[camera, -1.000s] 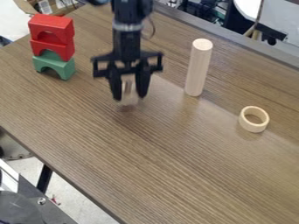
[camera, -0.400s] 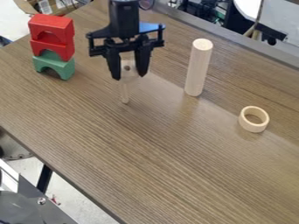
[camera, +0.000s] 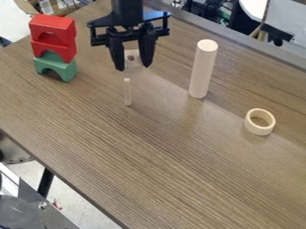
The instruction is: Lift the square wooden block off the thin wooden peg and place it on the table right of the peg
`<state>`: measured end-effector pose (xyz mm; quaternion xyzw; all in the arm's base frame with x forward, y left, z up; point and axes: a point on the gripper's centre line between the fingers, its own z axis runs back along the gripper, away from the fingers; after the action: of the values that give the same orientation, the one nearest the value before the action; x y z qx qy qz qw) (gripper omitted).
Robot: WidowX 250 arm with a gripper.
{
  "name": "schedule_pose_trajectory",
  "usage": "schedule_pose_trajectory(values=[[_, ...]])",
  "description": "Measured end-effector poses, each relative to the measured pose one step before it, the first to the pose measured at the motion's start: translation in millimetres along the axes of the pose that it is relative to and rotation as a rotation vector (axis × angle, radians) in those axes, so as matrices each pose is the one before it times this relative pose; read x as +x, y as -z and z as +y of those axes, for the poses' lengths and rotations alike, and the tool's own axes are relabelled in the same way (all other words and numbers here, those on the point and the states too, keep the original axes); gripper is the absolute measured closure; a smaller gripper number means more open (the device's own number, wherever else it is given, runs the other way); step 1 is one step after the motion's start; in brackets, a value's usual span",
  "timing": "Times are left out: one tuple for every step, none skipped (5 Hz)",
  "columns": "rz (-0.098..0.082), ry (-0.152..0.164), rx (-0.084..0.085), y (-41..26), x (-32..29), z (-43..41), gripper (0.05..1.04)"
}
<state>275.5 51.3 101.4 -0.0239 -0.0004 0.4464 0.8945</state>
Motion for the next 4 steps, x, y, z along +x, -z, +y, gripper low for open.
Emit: schedule_pose_trajectory(values=[[0.0156,0.0208,-0.0098,10.49,10.05,-11.18,0.569],[0.0038,0.0145,-0.0131,3.16,13.09,-11.33,0.569],[0.0227,0.0119,-0.0098,12.31,11.61,-7.98,0.569],[0.0365,-0.0036,0.0028,13.73,7.32,-1.28,0.558]])
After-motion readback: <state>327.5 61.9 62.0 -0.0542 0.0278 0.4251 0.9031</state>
